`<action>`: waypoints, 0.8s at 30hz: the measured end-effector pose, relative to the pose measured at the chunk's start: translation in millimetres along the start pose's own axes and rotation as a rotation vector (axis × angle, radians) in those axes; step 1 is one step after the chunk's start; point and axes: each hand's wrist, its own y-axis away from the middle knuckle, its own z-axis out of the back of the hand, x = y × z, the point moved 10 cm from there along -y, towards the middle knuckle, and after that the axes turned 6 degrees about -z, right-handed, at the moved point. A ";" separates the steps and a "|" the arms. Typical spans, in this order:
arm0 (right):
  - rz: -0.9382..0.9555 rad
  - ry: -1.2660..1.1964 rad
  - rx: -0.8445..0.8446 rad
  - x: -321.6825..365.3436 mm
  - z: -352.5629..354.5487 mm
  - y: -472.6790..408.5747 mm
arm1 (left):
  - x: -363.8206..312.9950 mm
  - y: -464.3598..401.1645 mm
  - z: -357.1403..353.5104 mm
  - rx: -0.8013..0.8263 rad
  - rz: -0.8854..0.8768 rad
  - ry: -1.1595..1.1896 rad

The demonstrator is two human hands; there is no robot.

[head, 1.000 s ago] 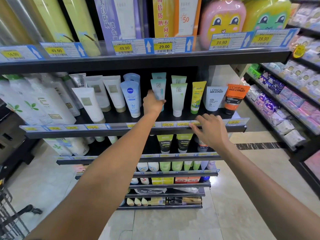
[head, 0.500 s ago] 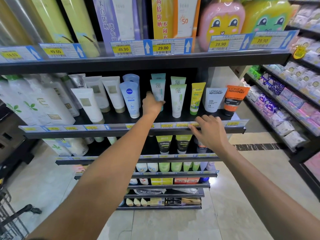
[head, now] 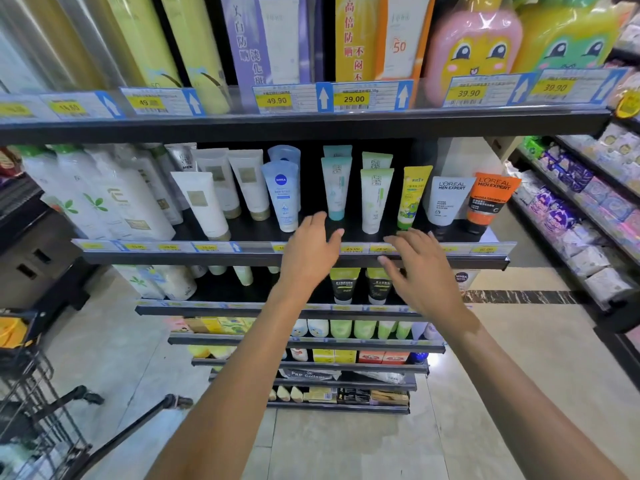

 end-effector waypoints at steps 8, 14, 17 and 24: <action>0.065 -0.099 0.258 119.6 -43.9 66.8 | 78.3 148.7 31.2 -0.001 0.041 -0.108; 0.224 -0.137 0.475 248.9 -104.3 125.8 | 187.5 270.9 89.8 -0.052 0.292 -0.263; 0.355 -0.159 0.560 326.4 -130.3 155.8 | 234.8 334.3 133.6 -0.104 0.417 -0.310; 0.612 -0.301 0.682 515.3 -168.4 214.5 | 314.4 510.6 214.5 -0.227 0.759 -0.413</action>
